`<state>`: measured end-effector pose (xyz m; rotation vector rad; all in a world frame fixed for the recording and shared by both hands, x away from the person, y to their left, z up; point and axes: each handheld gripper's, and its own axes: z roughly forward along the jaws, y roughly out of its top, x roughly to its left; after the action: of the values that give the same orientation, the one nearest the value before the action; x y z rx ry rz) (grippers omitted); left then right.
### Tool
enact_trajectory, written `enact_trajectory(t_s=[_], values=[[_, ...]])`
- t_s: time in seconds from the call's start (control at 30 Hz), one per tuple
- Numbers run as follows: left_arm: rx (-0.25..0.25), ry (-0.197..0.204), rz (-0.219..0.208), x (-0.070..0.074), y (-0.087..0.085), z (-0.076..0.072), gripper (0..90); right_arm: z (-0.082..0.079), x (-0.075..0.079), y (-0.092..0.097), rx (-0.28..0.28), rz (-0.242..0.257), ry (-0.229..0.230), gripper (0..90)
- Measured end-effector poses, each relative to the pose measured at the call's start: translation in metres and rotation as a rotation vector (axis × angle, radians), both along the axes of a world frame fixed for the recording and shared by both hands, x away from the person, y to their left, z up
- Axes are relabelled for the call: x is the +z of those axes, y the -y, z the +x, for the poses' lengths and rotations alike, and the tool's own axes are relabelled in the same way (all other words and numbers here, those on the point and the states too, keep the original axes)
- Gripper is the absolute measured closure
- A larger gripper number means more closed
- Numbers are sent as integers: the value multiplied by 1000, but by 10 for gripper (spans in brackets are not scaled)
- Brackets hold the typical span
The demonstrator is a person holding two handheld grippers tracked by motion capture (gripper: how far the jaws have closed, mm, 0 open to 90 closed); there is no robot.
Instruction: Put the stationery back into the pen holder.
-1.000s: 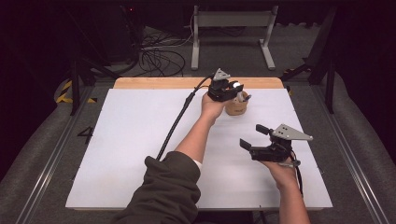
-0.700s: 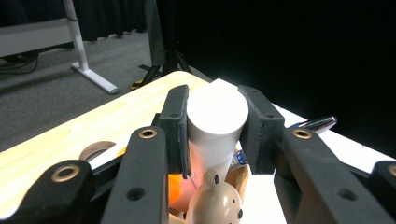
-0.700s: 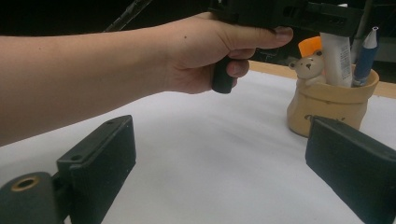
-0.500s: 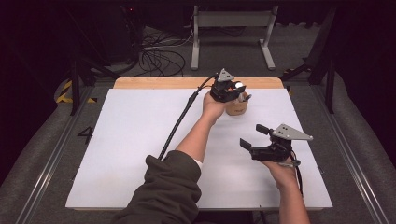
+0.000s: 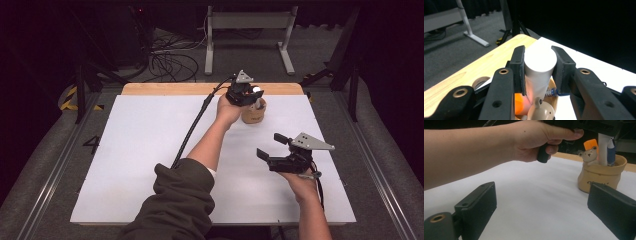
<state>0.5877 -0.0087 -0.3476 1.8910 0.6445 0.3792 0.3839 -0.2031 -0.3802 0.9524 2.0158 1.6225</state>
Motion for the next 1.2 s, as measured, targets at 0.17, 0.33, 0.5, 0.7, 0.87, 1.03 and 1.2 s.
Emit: enact_trajectory(t_s=[0.17,0.33,0.5,0.7,0.87,1.03,1.2], values=[[-6,5,22,-1,4,0,660,1,0,0,2,-3,1,92],[-3,-2,23,0,6,1,660,0,0,0,1,0,2,92],[-6,20,46,1,11,0,661,0,0,0,0,1,2,92],[-6,58,84,4,14,-2,661,0,0,0,0,2,1,92],[13,84,88,5,15,-3,660,0,0,0,1,1,3,93],[18,111,89,4,17,-3,660,0,0,0,1,1,4,94],[17,99,80,0,18,-1,659,0,0,0,2,4,2,94]])
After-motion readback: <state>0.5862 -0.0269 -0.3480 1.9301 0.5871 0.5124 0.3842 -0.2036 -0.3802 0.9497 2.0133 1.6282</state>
